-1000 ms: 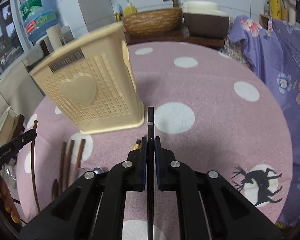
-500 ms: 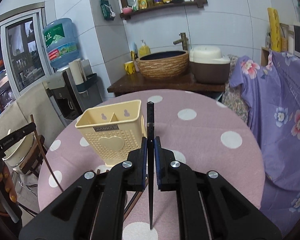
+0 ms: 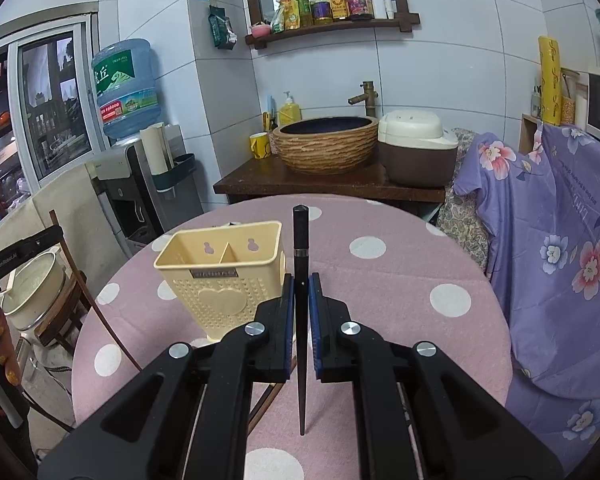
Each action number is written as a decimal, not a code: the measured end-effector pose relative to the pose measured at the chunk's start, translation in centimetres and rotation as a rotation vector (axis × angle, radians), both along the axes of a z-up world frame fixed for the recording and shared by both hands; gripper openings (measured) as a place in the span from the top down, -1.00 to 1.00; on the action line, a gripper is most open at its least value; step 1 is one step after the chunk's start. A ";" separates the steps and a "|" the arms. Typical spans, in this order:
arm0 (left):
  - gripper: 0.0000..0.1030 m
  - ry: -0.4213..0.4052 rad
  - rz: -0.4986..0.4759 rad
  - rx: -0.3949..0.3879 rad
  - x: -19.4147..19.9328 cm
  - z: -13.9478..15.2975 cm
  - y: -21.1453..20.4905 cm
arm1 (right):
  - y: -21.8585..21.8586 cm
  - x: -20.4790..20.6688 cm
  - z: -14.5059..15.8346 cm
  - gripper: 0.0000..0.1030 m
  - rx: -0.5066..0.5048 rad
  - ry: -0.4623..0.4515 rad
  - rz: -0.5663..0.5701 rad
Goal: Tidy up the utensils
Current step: 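Lift both chopsticks upright and lower them into the cream utensil holder with both grippers, then open both grippers to release the chopsticks and withdraw from the holder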
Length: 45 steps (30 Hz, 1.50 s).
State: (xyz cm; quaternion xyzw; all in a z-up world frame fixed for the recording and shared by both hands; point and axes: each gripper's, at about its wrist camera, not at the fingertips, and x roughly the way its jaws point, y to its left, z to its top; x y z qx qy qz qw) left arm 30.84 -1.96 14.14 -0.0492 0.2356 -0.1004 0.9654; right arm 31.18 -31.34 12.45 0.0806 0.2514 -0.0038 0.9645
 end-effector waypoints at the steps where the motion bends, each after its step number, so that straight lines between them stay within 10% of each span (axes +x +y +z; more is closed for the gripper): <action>1: 0.85 -0.009 -0.001 -0.001 0.0 0.6 0.0 | -0.1 0.1 0.5 0.85 0.000 -0.007 -0.002; 17: 0.85 -0.247 -0.010 -0.136 2.7 12.9 -4.4 | 1.5 5.0 14.0 0.84 0.057 -0.301 -0.035; 32: 0.85 -0.124 -0.049 -0.023 6.1 2.5 -9.6 | 3.3 10.8 3.6 0.84 0.047 -0.133 -0.050; 45: 0.85 -0.010 -0.037 -0.002 7.8 -1.8 -8.7 | 2.9 10.7 1.1 0.84 0.052 -0.095 -0.044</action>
